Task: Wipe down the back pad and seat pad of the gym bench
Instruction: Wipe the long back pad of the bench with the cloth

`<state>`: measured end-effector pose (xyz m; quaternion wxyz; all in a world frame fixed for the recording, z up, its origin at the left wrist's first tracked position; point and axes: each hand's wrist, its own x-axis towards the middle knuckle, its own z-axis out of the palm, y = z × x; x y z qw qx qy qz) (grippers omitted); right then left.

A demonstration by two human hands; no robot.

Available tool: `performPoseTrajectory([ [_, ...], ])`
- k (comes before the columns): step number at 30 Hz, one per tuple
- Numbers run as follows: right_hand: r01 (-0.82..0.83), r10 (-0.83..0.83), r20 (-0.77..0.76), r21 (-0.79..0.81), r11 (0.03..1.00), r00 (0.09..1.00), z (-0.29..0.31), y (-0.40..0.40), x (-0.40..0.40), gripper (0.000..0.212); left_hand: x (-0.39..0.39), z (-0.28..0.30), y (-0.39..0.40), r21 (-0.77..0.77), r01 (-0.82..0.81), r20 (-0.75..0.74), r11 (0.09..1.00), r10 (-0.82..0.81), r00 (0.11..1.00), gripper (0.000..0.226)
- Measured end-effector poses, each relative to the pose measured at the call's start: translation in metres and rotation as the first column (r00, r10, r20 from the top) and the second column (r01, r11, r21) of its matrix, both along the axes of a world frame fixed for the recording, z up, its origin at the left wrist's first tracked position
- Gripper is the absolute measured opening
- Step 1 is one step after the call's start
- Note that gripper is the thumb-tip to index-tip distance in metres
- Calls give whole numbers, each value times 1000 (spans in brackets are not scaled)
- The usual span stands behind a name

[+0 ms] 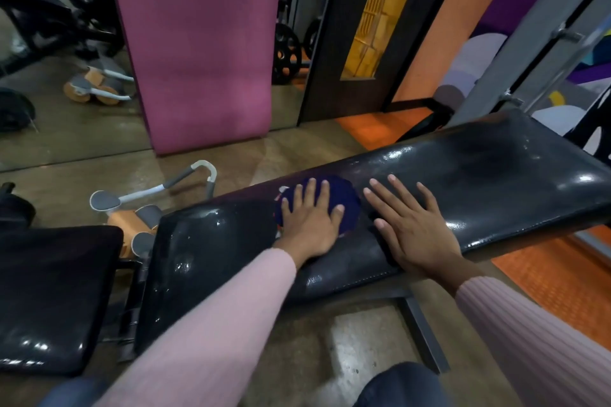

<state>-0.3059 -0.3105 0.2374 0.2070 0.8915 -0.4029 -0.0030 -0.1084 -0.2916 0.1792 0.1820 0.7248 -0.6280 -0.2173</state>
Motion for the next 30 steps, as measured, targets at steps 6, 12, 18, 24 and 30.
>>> performPoseTrajectory([
  [6,-5,5,13,-13,1000,1000,-2,-1,0,54,38,-23,23,67,-251,-2,966,252,968,63],
  [12,10,-10,-9,-16,1000,1000,-2,-1,-2,55,-30,8,17,-51,-54,-18,997,53,998,62],
  [18,-1,1,-35,-15,1000,999,-1,-1,-1,55,34,-5,-15,111,-185,-58,976,193,980,63],
  [24,-23,23,-40,-15,1000,999,-4,-3,-1,55,-27,-1,37,-37,-71,52,997,73,996,62],
  [30,-56,56,-4,13,998,998,-3,-2,-2,55,5,2,-20,-13,-73,-16,997,73,997,63],
])
